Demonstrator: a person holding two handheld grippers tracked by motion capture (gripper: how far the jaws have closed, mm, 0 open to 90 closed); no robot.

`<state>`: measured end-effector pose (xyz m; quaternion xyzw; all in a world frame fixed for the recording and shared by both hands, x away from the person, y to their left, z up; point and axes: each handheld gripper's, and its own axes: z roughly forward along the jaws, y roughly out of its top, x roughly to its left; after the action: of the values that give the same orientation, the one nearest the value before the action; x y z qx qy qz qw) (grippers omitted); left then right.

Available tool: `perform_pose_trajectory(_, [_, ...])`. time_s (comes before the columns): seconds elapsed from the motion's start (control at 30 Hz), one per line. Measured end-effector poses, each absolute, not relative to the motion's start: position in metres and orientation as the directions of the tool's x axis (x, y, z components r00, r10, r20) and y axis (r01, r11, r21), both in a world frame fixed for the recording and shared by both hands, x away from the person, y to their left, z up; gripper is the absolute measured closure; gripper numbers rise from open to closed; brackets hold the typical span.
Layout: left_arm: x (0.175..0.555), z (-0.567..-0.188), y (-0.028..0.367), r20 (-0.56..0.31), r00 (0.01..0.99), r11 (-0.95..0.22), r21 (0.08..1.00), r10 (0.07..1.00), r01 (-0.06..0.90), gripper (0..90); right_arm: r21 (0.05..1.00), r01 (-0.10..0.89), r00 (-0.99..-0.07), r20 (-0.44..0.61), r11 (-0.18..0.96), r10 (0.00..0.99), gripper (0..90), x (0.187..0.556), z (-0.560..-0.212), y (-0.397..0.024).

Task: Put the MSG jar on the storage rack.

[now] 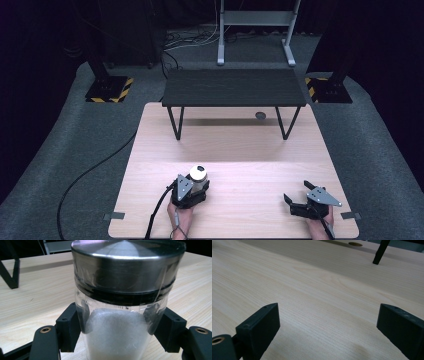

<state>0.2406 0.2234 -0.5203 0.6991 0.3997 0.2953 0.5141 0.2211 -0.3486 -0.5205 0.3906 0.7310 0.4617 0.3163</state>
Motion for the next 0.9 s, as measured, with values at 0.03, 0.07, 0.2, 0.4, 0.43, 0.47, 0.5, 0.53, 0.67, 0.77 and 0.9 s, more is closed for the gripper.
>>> perform_pose_trajectory(0.03, [0.24,-0.52,0.223,0.001,0.504,-0.151,0.955,0.863,0.257,31.3,0.922,0.279,-0.495,-0.102,0.269,0.863,3.8,0.221,-0.52,-0.348])
perform_pose_trajectory(0.07, [0.24,-0.52,0.223,0.002,0.503,-0.152,0.954,0.864,0.258,31.3,0.922,0.279,-0.494,-0.102,0.268,0.863,3.8,0.221,-0.521,-0.348])
perform_pose_trajectory(0.2, [0.237,-0.519,0.223,0.007,0.502,-0.152,0.957,0.865,0.249,31.3,0.923,0.278,-0.495,-0.1,0.267,0.863,3.8,0.221,-0.521,-0.349])
perform_pose_trajectory(0.4, [0.237,-0.516,0.228,-0.016,0.507,-0.13,0.959,0.862,0.251,31.3,0.923,0.277,-0.496,-0.099,0.265,0.863,3.6,0.221,-0.521,-0.349])
perform_pose_trajectory(0.43, [0.238,-0.514,0.229,-0.019,0.509,-0.129,0.958,0.861,0.254,31.3,0.923,0.277,-0.496,-0.1,0.266,0.862,3.5,0.221,-0.521,-0.349])
perform_pose_trajectory(0.47, [0.238,-0.512,0.23,-0.019,0.512,-0.129,0.959,0.859,0.252,31.3,0.923,0.276,-0.496,-0.1,0.266,0.862,3.3,0.221,-0.521,-0.349])
perform_pose_trajectory(0.5, [0.238,-0.509,0.231,-0.018,0.514,-0.131,0.959,0.858,0.251,31.3,0.923,0.276,-0.497,-0.1,0.267,0.862,3.0,0.221,-0.521,-0.349])
perform_pose_trajectory(0.53, [0.238,-0.509,0.231,-0.018,0.514,-0.131,0.959,0.858,0.251,31.3,0.923,0.276,-0.497,-0.1,0.267,0.862,3.0,0.221,-0.521,-0.349])
perform_pose_trajectory(0.67, [0.241,-0.493,0.234,-0.016,0.526,-0.132,0.961,0.85,0.243,31.3,0.925,0.274,-0.501,-0.097,0.264,0.86,1.7,0.221,-0.521,-0.351])
perform_pose_trajectory(0.77, [0.242,-0.483,0.236,-0.01,0.535,-0.136,0.963,0.845,0.233,31.3,0.927,0.271,-0.501,-0.093,0.258,0.861,1.3,0.221,-0.522,-0.352])
perform_pose_trajectory(0.9, [0.246,-0.468,0.239,-0.007,0.548,-0.136,0.966,0.837,0.219,31.3,0.928,0.269,-0.499,-0.093,0.256,0.862,1.3,0.221,-0.523,-0.352])
